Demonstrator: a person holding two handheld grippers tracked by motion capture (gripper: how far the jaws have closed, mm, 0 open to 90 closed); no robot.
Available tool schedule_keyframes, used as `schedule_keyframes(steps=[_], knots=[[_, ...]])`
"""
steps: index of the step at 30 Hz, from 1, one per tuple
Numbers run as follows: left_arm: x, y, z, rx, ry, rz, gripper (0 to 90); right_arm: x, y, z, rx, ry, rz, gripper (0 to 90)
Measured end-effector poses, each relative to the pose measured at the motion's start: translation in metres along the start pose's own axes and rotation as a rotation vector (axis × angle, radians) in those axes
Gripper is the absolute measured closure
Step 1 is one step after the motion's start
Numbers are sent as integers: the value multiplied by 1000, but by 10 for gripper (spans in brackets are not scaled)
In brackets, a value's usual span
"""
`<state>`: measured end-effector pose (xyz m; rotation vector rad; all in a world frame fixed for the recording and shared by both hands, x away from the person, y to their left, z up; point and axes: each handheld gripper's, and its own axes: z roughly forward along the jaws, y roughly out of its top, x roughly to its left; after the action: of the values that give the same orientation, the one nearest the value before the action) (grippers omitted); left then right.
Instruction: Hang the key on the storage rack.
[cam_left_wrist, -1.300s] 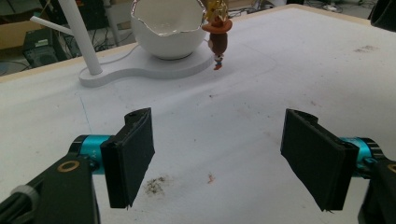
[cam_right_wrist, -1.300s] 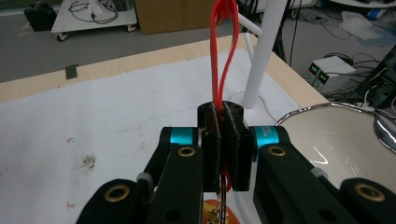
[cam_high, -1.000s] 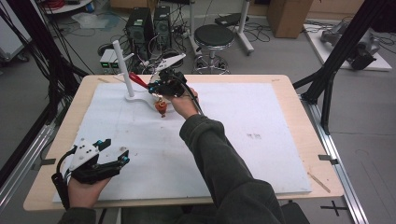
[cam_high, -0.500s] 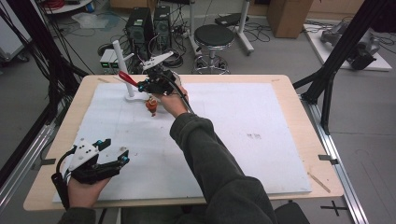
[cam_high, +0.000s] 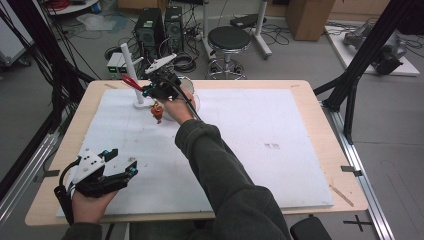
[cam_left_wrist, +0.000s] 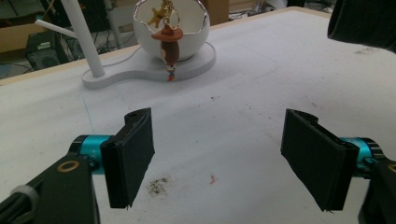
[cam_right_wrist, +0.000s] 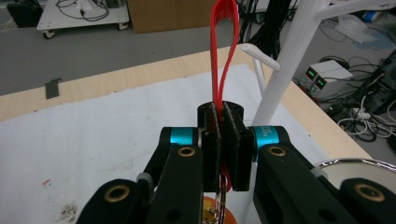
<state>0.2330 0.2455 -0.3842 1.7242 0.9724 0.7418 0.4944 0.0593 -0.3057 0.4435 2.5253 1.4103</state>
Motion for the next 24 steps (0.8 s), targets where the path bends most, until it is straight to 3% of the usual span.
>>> schedule_keyframes(steps=[24], knots=[[1, -1, -1, 1, 5, 0, 259, -2, 3, 28, 47, -90, 7, 864]])
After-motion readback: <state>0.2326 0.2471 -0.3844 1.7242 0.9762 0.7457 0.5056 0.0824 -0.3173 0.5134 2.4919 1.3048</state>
